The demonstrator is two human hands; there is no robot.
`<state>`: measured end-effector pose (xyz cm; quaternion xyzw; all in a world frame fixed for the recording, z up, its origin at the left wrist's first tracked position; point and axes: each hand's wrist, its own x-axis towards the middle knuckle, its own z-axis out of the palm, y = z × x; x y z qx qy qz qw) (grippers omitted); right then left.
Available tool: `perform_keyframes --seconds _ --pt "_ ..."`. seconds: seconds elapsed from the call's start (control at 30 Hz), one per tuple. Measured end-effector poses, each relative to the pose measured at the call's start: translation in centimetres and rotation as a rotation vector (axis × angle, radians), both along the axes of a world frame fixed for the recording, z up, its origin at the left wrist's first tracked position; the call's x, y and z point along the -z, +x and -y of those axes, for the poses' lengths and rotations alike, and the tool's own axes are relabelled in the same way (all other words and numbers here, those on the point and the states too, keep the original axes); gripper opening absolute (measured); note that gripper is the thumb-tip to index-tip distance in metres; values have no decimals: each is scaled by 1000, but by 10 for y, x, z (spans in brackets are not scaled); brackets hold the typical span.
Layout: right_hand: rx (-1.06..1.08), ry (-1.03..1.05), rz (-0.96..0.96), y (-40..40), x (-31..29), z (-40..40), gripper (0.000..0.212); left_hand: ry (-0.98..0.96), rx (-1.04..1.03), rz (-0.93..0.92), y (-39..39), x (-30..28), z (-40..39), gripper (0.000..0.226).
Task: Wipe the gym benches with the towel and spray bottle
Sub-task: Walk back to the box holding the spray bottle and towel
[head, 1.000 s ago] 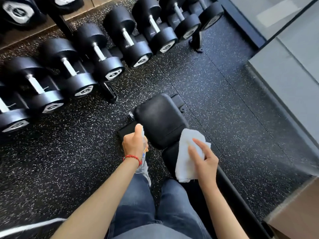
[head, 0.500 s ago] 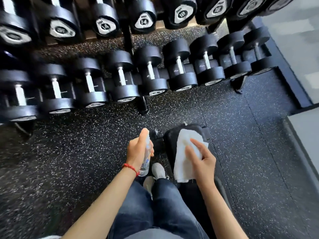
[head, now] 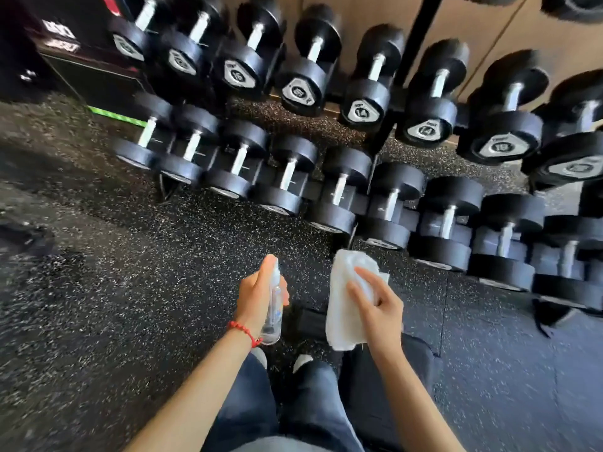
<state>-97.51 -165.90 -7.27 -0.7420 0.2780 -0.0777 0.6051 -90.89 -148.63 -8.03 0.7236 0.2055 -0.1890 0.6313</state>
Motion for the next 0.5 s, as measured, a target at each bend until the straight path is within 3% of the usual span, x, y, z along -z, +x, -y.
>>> perform_keyframes --seconds 0.23,0.5 --pt "-286 31 -25 69 -1 -65 30 0 -287 5 21 -3 -80 66" --pt "-611 24 -10 158 -3 -204 22 15 -547 50 72 -8 -215 65"
